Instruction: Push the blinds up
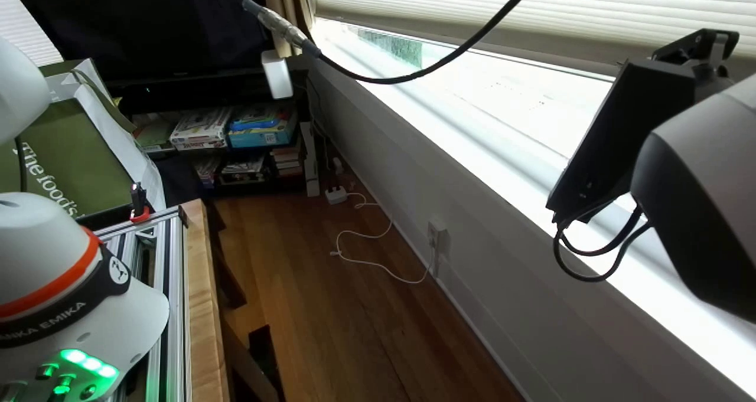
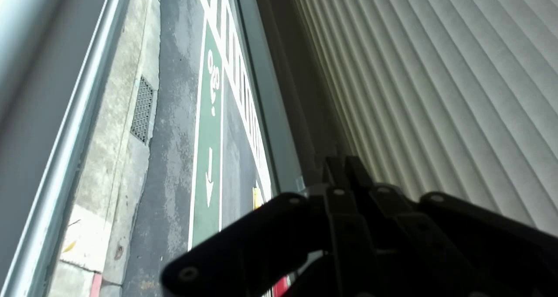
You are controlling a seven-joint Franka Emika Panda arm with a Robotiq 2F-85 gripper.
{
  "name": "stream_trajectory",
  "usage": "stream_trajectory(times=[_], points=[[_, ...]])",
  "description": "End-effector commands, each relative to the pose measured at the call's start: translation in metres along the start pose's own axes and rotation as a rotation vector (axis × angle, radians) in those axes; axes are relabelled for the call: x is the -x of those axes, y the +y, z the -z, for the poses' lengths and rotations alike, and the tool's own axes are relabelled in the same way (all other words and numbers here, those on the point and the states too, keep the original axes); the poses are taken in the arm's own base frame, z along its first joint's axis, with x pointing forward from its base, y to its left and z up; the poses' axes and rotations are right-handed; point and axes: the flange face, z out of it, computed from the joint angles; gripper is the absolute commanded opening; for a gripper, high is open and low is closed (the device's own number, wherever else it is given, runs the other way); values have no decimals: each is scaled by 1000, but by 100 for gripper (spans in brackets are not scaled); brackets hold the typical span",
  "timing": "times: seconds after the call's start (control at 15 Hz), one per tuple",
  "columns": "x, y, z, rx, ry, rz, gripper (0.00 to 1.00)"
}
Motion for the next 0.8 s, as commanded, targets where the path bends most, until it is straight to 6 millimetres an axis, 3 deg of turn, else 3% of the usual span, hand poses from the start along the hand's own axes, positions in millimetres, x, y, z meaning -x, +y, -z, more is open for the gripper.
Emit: stream_trajectory(times=[0.0,0.53,0.73], points=[[19,-58,-6,-147,-16,-26,1],[32,-112,-3,-164,-18,-1,1],[34,-121,-2,-165,-13,5,1]])
